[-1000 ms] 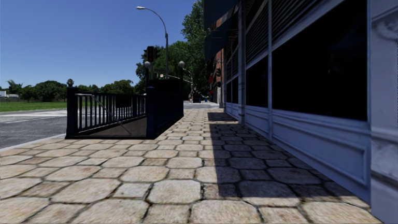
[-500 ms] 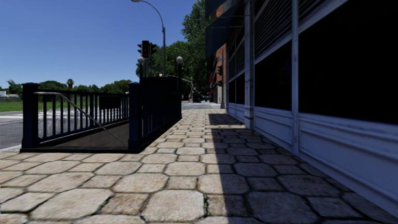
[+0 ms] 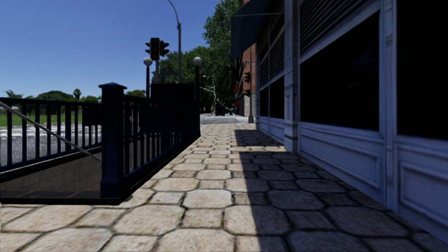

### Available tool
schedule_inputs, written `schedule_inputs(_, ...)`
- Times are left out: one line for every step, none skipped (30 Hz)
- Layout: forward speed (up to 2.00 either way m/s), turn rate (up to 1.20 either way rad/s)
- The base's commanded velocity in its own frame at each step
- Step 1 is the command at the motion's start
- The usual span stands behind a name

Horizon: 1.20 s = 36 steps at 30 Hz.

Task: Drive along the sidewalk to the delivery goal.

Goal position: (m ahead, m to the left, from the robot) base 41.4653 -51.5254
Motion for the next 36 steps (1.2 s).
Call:
schedule_inputs(2.00,0.00)
schedule_inputs(2.00,0.00)
schedule_inputs(2.00,0.03)
schedule_inputs(2.00,0.03)
schedule_inputs(2.00,0.04)
schedule_inputs(2.00,0.05)
schedule_inputs(2.00,0.00)
schedule_inputs(2.00,0.00)
schedule_inputs(2.00,0.00)
schedule_inputs(2.00,0.00)
schedule_inputs(2.00,0.00)
schedule_inputs(2.00,0.00)
schedule_inputs(2.00,0.00)
schedule_inputs(2.00,0.00)
schedule_inputs(2.00,0.00)
schedule_inputs(2.00,0.00)
schedule_inputs(2.00,0.00)
schedule_inputs(2.00,0.00)
schedule_inputs(2.00,0.00)
schedule_inputs(2.00,0.00)
schedule_inputs(2.00,0.00)
schedule_inputs(2.00,0.00)
schedule_inputs(2.00,0.00)
schedule_inputs(2.00,0.00)
schedule_inputs(2.00,0.00)
schedule_inputs(2.00,0.00)
schedule_inputs(2.00,0.00)
schedule_inputs(2.00,0.00)
schedule_inputs(2.00,0.00)
schedule_inputs(2.00,0.00)
schedule_inputs(2.00,0.00)
schedule_inputs(2.00,0.00)
schedule_inputs(2.00,0.00)
schedule_inputs(2.00,0.00)
schedule_inputs(2.00,0.00)
schedule_inputs(2.00,0.00)
